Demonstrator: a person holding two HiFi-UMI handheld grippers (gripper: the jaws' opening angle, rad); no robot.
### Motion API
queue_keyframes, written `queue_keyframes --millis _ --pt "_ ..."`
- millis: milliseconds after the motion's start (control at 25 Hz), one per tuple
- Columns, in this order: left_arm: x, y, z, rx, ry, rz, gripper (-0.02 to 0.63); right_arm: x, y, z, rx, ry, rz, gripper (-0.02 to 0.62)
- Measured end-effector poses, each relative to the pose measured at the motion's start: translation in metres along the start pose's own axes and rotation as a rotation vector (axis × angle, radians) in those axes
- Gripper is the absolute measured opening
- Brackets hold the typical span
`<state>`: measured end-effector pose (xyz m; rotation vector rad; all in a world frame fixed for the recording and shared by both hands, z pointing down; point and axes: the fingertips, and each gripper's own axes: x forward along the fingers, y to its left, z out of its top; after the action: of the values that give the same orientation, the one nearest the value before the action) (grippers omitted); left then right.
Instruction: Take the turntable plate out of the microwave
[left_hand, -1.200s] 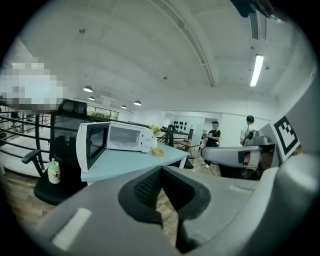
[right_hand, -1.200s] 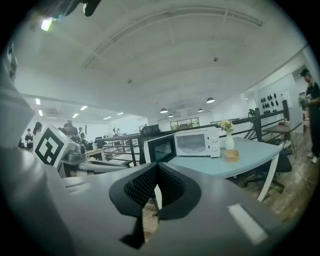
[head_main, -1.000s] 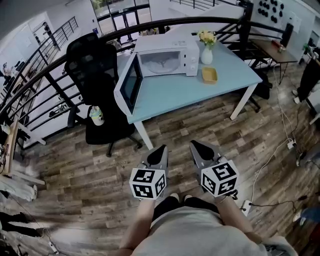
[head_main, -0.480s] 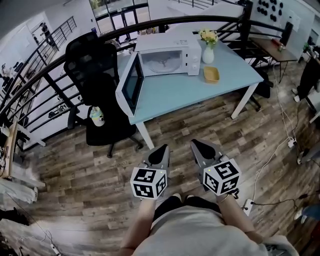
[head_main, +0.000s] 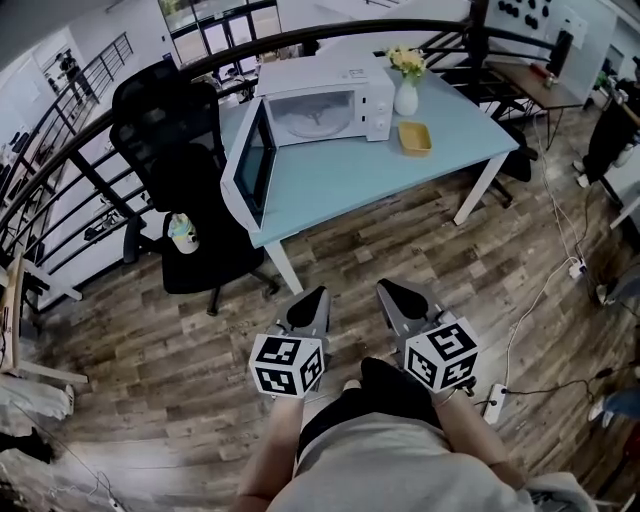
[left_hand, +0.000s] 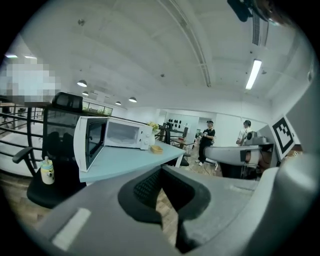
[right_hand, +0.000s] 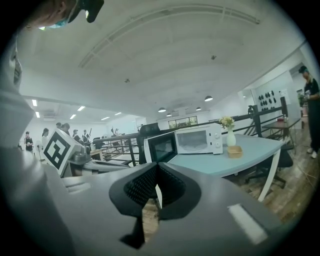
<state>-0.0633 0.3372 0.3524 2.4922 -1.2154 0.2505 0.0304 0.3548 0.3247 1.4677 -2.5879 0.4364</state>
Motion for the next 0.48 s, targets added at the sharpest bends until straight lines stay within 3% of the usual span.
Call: queue_keyframes --millis 480 --pt "0.047 0.012 0.016 0.001 -0.004 -0.022 0.0 0.042 -0.034 0.009 0.023 -0.012 0.016 0.023"
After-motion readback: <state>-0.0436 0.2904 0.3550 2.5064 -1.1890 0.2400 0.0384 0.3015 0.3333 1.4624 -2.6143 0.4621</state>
